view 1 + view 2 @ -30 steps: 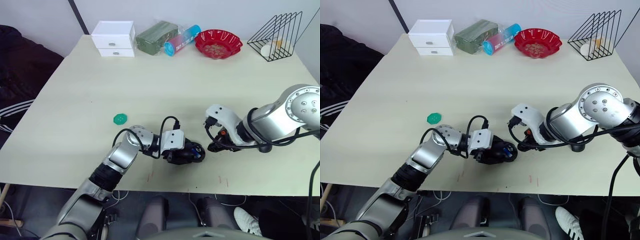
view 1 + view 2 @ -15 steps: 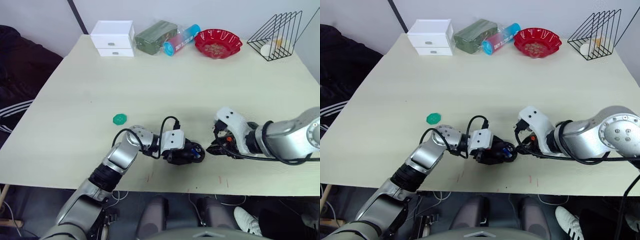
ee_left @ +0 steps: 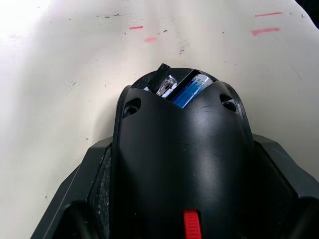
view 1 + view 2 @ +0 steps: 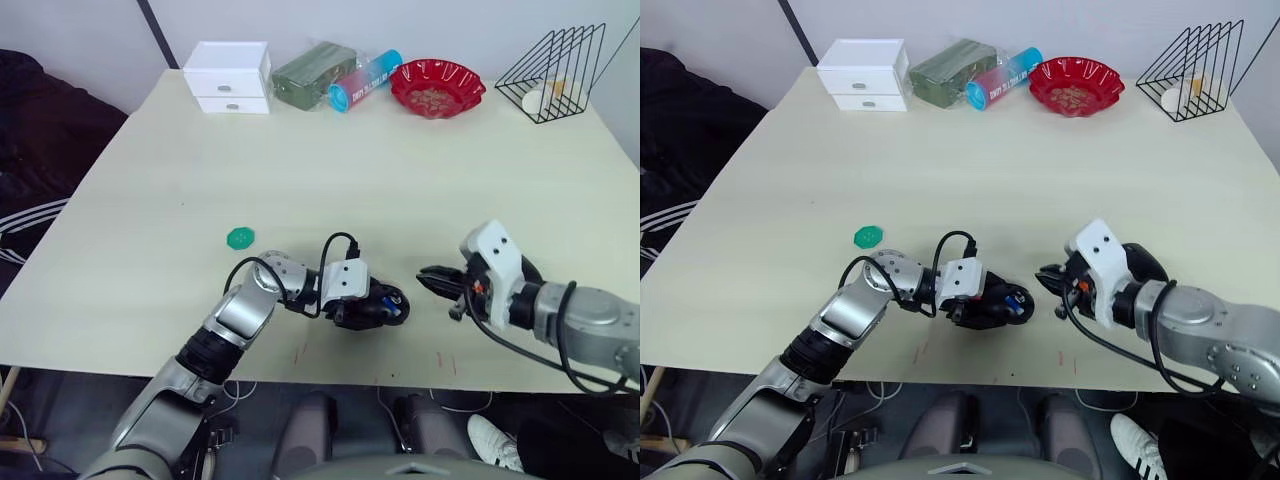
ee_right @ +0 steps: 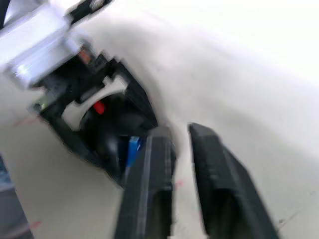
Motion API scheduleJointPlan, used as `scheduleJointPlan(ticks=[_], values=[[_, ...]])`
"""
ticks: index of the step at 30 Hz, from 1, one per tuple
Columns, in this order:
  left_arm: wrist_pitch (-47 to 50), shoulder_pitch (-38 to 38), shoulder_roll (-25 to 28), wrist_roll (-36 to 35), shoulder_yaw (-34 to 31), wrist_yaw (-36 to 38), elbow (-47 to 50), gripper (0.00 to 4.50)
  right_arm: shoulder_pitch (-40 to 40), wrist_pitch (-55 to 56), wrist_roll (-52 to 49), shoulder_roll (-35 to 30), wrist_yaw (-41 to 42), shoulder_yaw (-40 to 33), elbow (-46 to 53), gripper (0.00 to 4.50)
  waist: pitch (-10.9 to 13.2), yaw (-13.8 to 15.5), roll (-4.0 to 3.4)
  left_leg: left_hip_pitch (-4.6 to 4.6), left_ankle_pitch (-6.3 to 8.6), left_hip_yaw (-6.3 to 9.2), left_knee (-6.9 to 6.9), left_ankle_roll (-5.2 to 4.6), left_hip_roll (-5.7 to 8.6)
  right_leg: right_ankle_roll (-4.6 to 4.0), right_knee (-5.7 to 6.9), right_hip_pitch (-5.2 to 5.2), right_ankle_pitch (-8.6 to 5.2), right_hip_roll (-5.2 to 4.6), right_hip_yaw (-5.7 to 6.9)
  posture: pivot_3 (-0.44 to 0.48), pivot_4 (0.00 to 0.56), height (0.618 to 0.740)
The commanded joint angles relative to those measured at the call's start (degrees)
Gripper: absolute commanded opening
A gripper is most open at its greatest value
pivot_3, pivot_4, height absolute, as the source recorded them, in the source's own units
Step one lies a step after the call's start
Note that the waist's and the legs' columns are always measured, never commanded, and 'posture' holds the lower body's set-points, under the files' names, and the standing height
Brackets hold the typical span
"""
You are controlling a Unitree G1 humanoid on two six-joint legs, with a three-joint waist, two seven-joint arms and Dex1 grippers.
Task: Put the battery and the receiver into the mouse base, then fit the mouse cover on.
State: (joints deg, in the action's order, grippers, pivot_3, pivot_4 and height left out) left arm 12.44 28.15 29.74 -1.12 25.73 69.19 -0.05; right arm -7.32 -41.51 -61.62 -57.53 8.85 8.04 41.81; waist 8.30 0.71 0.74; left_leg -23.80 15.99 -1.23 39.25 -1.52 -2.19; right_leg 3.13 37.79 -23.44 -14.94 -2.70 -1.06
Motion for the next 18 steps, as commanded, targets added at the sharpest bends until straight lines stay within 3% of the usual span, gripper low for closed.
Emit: scheduleJointPlan(ticks=[1,9,18], values=[[1.1,-0.8,1.2,1.5,1.6,0.5,-0.6,2.95,4.8,11.3,15.4,0.2,11.3,1.2,1.0,0.02,0.0,0.0,0.0,0.02,0.0,0.0,0.01,0.0,0.01,0.0,0.01,0.01,0.0,0.02,0.0,0.0,0.15,0.74],[1.6,-0.2,1.3,1.5,1.5,0.8,-0.6,2.95,4.7,16.1,29.6,8.9,18.0,5.7,-4.7,0.02,0.0,-0.1,0.01,0.07,-0.01,0.0,0.07,0.02,-0.01,-0.01,0.09,0.0,0.0,0.12,-0.07,0.0,0.15,0.74],[1.7,0.3,1.1,1.6,1.6,0.7,-0.9,2.95,2.0,12.1,36.3,16.3,19.6,8.7,-5.2,0.02,0.0,-0.1,0.02,0.07,-0.01,0.0,0.08,0.02,-0.01,-0.01,0.11,0.0,0.0,0.13,-0.07,0.0,0.15,0.74]])
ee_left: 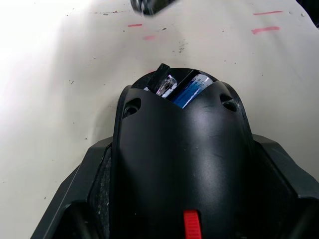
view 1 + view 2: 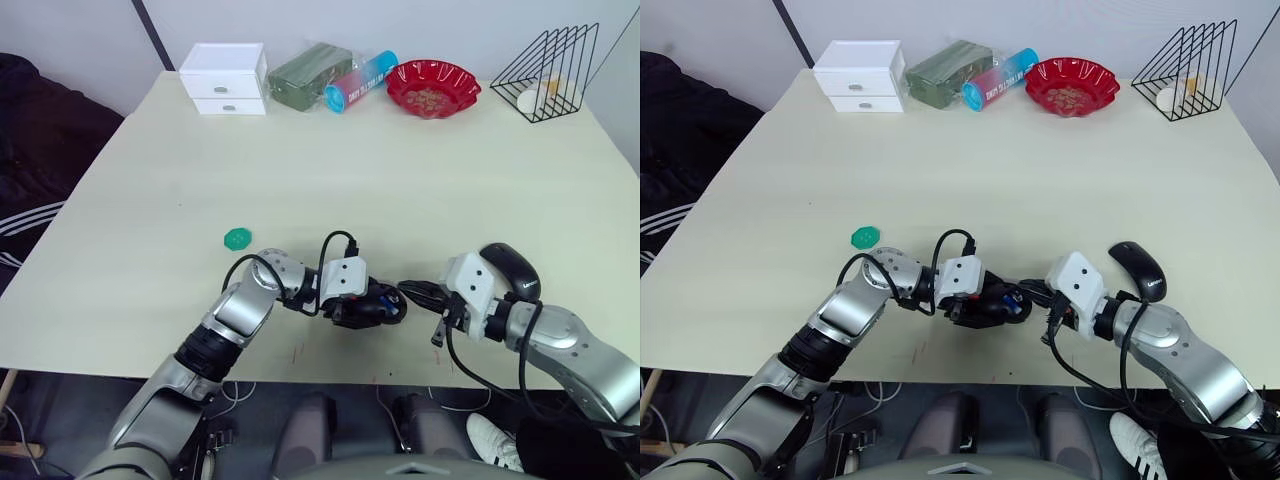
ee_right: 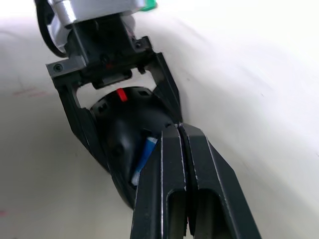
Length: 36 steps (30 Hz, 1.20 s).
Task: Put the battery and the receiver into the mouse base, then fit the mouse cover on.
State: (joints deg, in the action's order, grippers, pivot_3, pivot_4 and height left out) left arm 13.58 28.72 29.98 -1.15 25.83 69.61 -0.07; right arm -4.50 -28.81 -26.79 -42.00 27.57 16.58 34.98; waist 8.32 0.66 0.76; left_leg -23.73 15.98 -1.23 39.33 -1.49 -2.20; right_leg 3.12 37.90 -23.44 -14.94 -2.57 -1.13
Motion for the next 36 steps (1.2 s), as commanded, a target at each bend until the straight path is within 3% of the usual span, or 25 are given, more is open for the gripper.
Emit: scheduleJointPlan(ticks=[1,36], values=[[0.6,-0.1,0.8,1.6,1.5,0.3,-1.0,2.95,-1.1,-0.7,2.1,0.9,1.3,0.4,1.5,0.02,0.0,0.0,0.0,0.0,0.0,0.0,0.0,0.0,0.0,0.0,0.0,0.0,0.0,0.0,0.0,0.0,0.15,0.74],[0.3,-0.3,0.8,1.8,1.7,0.1,-1.0,2.95,-2.6,-7.0,10.1,6.7,5.4,0.5,-0.8,0.02,0.0,0.0,-0.01,0.02,-0.01,0.0,0.05,0.01,0.0,0.0,0.09,0.0,0.01,0.0,0.0,0.0,0.15,0.74]])
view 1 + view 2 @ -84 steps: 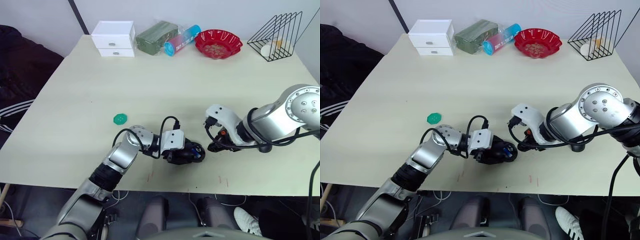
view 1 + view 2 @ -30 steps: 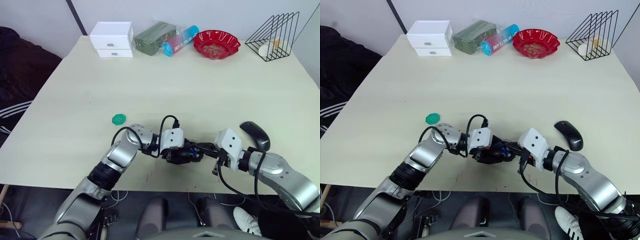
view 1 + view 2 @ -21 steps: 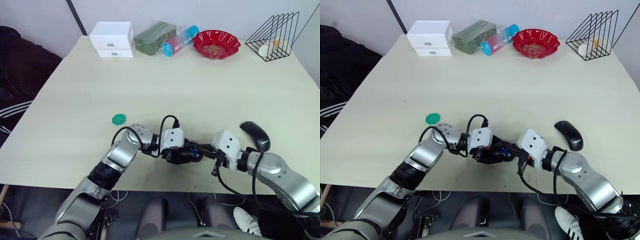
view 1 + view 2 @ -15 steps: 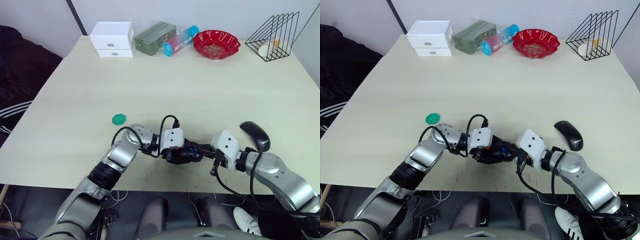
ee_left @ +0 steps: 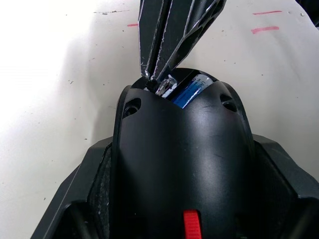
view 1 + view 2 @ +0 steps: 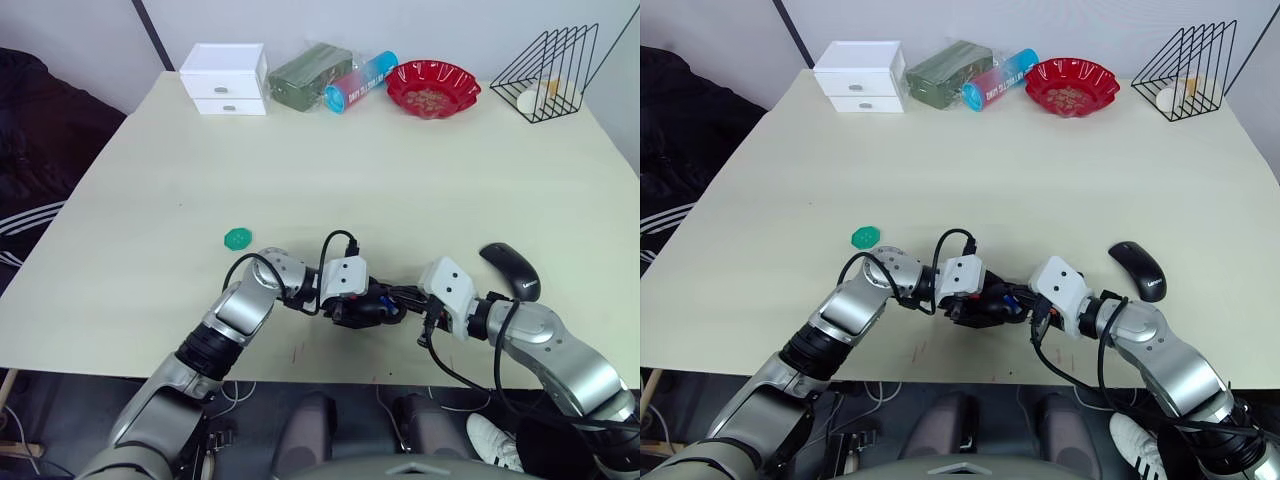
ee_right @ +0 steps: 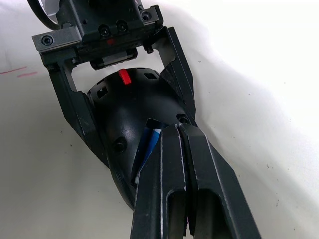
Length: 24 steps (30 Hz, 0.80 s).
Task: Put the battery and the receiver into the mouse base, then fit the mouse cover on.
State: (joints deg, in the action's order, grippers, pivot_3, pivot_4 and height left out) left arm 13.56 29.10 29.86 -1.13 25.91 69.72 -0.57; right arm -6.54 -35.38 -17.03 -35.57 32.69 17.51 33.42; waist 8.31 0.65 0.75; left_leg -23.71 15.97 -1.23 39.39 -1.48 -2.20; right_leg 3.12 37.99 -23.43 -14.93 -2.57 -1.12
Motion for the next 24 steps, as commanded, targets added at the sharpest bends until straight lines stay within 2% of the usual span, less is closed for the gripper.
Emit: scheduleJointPlan(ticks=[1,16,24], values=[[0.3,-0.6,0.8,1.8,1.6,0.0,-0.6,2.95,-0.6,-0.7,0.7,0.3,0.2,-0.3,0.5,0.02,0.0,0.0,0.0,0.0,0.0,0.0,0.0,0.0,0.0,0.0,0.0,0.0,0.0,0.0,0.0,0.0,0.15,0.74],[0.1,-0.5,0.7,2.0,1.6,-0.2,-0.8,2.95,-0.7,-5.1,2.0,0.7,0.8,0.5,0.0,0.02,0.0,0.0,-0.02,0.02,0.0,0.0,0.01,0.0,0.0,0.0,0.02,0.01,0.0,0.0,0.0,0.0,0.15,0.74],[-0.2,-0.5,0.8,2.0,1.6,-0.1,-0.8,2.95,-0.1,-3.3,4.1,-1.3,2.0,0.8,-0.7,0.02,-0.1,0.0,-0.02,0.04,0.0,0.0,0.01,0.0,0.0,0.0,0.02,0.03,0.0,0.0,0.0,0.0,0.15,0.74]])
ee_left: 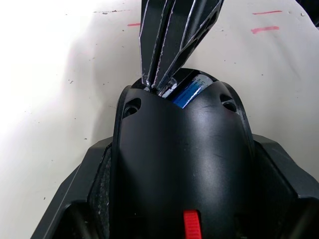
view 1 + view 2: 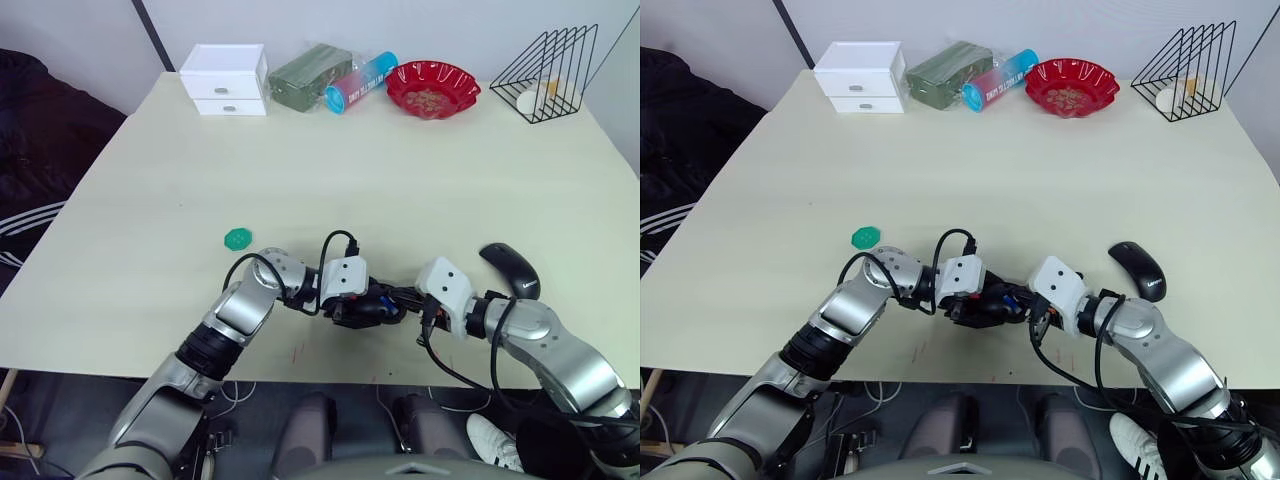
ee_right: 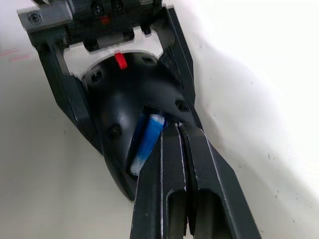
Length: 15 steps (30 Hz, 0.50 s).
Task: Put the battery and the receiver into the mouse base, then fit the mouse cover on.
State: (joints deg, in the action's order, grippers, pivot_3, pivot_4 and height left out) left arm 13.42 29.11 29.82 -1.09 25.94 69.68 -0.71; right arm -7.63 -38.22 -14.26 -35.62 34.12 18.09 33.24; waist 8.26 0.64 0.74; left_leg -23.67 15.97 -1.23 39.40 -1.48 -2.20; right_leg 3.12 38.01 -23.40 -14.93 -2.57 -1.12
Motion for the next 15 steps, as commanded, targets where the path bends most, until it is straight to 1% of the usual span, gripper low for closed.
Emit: scheduleJointPlan(ticks=[1,6,15], values=[[-0.1,-0.5,0.8,1.9,1.5,-0.1,-0.7,2.95,1.1,-0.3,1.4,-1.3,0.7,0.2,-0.5,0.02,0.0,0.0,0.0,0.01,0.0,0.0,0.0,0.0,0.0,0.0,0.0,0.0,0.0,0.0,0.0,0.0,0.15,0.74],[-0.1,-0.4,0.7,1.9,1.5,-0.1,-0.8,2.95,1.3,0.8,2.6,-2.4,1.9,0.6,-1.4,0.02,0.0,0.0,0.0,0.01,0.0,0.0,0.0,0.0,0.0,0.0,0.0,0.01,0.0,0.0,0.0,0.0,0.15,0.74],[0.0,-0.3,0.8,1.9,1.4,0.0,-0.8,2.95,0.5,2.9,5.8,-2.6,3.1,3.1,-3.2,0.02,-0.1,-0.1,-0.01,0.13,0.0,0.0,0.0,0.0,0.0,0.0,0.0,0.11,0.0,0.0,0.0,0.0,0.15,0.74]])
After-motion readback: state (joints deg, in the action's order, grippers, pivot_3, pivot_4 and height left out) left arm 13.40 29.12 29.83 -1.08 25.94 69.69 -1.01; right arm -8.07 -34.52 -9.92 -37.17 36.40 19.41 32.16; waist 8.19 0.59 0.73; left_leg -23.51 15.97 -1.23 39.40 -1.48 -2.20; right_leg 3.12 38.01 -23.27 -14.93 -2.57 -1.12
